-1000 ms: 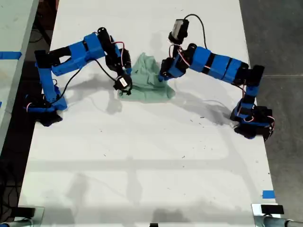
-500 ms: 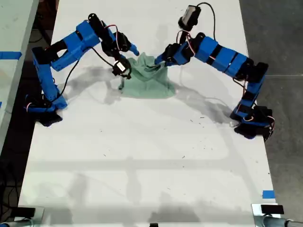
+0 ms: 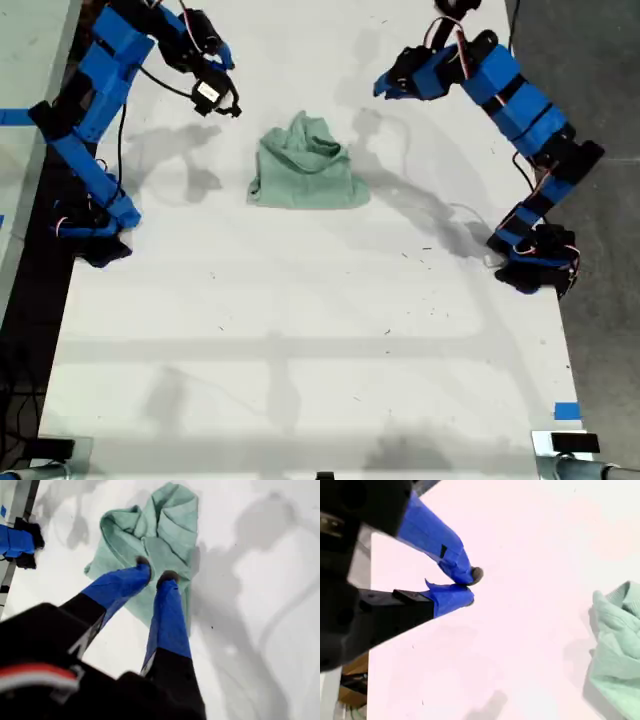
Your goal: Fold t shirt
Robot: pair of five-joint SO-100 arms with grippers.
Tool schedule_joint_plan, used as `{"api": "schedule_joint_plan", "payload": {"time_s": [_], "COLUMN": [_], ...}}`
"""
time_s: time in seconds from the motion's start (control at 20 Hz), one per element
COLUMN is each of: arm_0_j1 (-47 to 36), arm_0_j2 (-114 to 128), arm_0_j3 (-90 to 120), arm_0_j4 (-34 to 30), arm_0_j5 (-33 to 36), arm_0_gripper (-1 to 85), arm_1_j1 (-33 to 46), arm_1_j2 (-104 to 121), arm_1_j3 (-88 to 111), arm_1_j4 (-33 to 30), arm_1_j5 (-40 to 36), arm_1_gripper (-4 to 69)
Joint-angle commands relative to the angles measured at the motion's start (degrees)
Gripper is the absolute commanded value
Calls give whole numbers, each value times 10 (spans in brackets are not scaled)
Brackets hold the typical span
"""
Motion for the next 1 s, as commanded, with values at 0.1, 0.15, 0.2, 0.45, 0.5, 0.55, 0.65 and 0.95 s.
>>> {"api": "schedule_joint_plan", "payload": {"time_s": [0.1, 0.15, 0.2, 0.45, 0.5, 0.55, 0.65, 0.95], "arm_0_j1": [10, 30, 62, 249, 330, 442, 586, 599], "arm_0_j2": [249, 316, 388, 786, 846, 896, 1034, 1060], "arm_0_j3": [66, 65, 70, 441, 572, 732, 1027, 1170], "arm_0_j4": [4, 1, -22, -184, -228, -298, -434, -314], "arm_0_j5": [20, 2, -10, -88, -117, -153, -231, -257], "arm_0_gripper": [-1, -1, -1, -1, -1, -1, -1, 2], "arm_1_j1": [2, -5, -19, -121, -159, -202, -265, -359], "arm_1_j2": [230, 285, 338, 584, 642, 708, 849, 1022], "arm_1_j3": [57, 74, 97, 333, 423, 521, 711, 1056], "arm_1_j4": [102, 115, 120, 102, 79, 49, 6, 9], "arm_1_j5": [-20, -18, -15, 31, 46, 67, 97, 192], "arm_1_gripper": [8, 8, 8, 8, 8, 8, 8, 9]}}
